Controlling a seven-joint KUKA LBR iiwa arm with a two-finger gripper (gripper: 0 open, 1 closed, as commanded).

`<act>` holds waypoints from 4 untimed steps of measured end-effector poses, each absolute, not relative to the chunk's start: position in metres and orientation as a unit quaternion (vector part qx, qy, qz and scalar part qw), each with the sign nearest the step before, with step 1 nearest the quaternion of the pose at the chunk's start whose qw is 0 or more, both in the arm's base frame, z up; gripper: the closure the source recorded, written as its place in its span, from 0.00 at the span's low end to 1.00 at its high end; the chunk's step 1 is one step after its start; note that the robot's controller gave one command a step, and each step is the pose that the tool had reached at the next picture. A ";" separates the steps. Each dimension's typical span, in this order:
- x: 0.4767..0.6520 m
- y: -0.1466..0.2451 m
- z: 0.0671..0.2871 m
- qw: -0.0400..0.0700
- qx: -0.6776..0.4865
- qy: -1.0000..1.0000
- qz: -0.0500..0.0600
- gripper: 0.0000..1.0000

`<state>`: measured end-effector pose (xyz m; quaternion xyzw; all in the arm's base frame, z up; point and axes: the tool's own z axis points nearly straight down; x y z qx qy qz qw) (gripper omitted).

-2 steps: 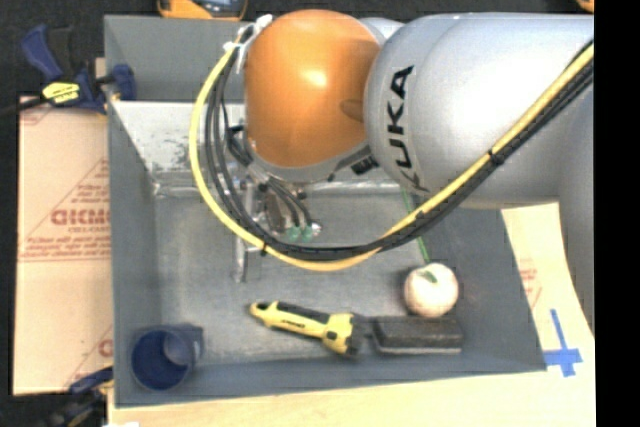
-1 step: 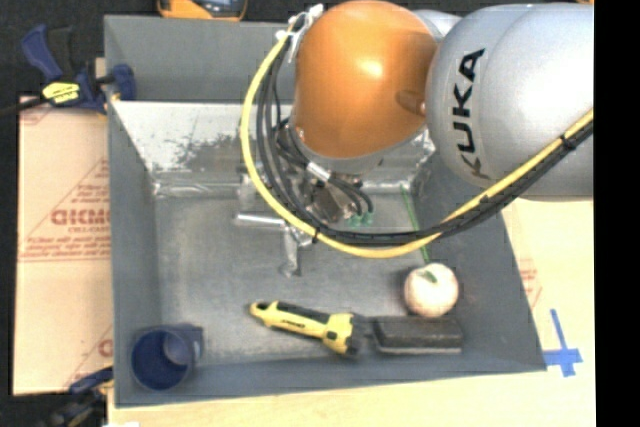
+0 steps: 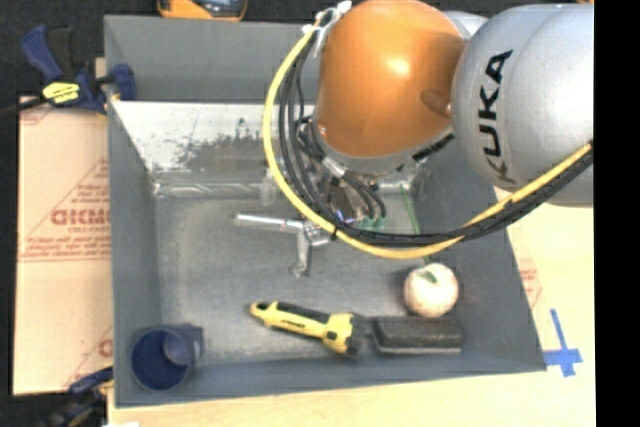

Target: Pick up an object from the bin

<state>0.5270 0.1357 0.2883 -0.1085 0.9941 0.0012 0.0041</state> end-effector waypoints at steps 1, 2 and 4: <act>0.515 0.127 0.319 0.004 -0.197 0.980 0.000 0.00; 0.517 0.084 0.337 0.006 -0.254 0.967 0.000 0.00; 0.502 0.101 0.401 0.007 -0.217 0.976 0.000 0.00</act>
Offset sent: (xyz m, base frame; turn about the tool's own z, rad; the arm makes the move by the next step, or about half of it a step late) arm -0.0097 -0.1015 0.0682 0.0045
